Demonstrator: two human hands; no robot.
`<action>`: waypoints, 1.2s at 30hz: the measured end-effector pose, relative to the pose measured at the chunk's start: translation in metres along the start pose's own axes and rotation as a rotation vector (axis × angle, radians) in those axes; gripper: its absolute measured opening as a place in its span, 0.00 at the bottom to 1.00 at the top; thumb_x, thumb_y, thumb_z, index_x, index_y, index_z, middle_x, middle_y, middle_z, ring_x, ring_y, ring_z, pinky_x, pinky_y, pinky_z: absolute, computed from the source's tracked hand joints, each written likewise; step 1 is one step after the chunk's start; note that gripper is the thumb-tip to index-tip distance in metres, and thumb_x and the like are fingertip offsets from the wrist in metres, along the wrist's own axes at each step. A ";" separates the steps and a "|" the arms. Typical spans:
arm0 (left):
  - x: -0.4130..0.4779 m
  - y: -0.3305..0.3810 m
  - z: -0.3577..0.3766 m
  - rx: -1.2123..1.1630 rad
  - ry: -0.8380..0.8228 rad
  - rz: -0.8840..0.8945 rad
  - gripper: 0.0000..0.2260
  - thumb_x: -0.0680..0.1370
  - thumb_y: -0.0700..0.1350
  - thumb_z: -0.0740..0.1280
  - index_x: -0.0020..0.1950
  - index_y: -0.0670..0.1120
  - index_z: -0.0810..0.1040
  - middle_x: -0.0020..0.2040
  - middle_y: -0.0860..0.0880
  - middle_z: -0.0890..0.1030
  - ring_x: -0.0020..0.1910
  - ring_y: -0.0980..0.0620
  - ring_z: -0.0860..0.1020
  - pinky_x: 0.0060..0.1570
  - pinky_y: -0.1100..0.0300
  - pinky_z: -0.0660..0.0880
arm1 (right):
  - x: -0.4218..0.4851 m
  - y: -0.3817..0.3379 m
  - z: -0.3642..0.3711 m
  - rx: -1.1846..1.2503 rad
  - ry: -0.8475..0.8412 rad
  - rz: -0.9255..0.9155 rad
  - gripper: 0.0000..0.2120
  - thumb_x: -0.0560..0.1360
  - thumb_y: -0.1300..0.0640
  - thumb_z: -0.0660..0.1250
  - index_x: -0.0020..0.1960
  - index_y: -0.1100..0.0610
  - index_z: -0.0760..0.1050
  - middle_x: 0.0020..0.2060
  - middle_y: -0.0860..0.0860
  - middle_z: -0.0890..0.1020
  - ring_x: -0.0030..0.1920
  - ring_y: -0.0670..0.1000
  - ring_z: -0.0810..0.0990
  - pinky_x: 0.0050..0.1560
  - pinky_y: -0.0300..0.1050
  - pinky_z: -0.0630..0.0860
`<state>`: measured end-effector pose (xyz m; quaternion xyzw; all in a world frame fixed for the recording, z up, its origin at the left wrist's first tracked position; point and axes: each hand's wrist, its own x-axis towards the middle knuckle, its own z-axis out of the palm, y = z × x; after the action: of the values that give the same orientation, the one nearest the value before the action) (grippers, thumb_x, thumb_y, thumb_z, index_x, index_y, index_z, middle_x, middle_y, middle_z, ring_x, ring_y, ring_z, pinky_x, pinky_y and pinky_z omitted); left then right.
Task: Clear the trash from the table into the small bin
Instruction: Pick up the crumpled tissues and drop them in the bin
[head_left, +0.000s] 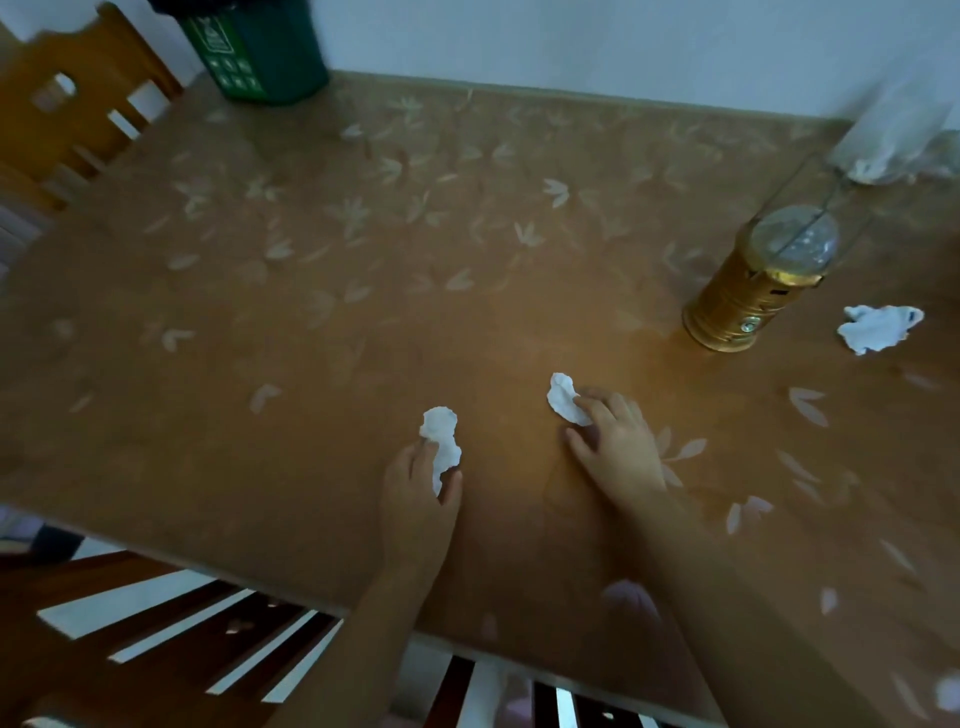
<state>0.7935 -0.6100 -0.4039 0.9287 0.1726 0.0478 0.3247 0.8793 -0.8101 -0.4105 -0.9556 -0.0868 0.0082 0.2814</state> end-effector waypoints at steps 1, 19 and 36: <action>0.000 -0.001 0.002 -0.002 0.012 -0.001 0.16 0.72 0.38 0.69 0.60 0.39 0.74 0.55 0.40 0.77 0.53 0.42 0.74 0.54 0.51 0.70 | 0.001 0.001 0.002 0.004 0.009 0.000 0.17 0.70 0.60 0.69 0.58 0.60 0.74 0.59 0.56 0.76 0.58 0.59 0.72 0.56 0.54 0.71; 0.010 -0.004 0.008 -0.127 0.043 -0.088 0.08 0.72 0.32 0.65 0.47 0.42 0.78 0.48 0.47 0.75 0.44 0.51 0.73 0.41 0.61 0.67 | -0.025 -0.015 0.020 0.040 0.047 0.055 0.06 0.70 0.64 0.67 0.48 0.62 0.77 0.45 0.57 0.78 0.46 0.58 0.72 0.38 0.50 0.72; -0.028 0.005 -0.167 -0.389 0.318 0.016 0.06 0.71 0.35 0.69 0.45 0.44 0.80 0.45 0.49 0.79 0.43 0.54 0.76 0.41 0.74 0.69 | -0.068 -0.176 -0.019 0.203 0.286 -0.096 0.05 0.67 0.68 0.71 0.40 0.62 0.77 0.33 0.49 0.71 0.37 0.54 0.70 0.35 0.36 0.57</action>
<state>0.7356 -0.5251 -0.2687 0.8310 0.2017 0.2282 0.4655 0.7848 -0.6866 -0.3023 -0.9085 -0.0903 -0.1323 0.3859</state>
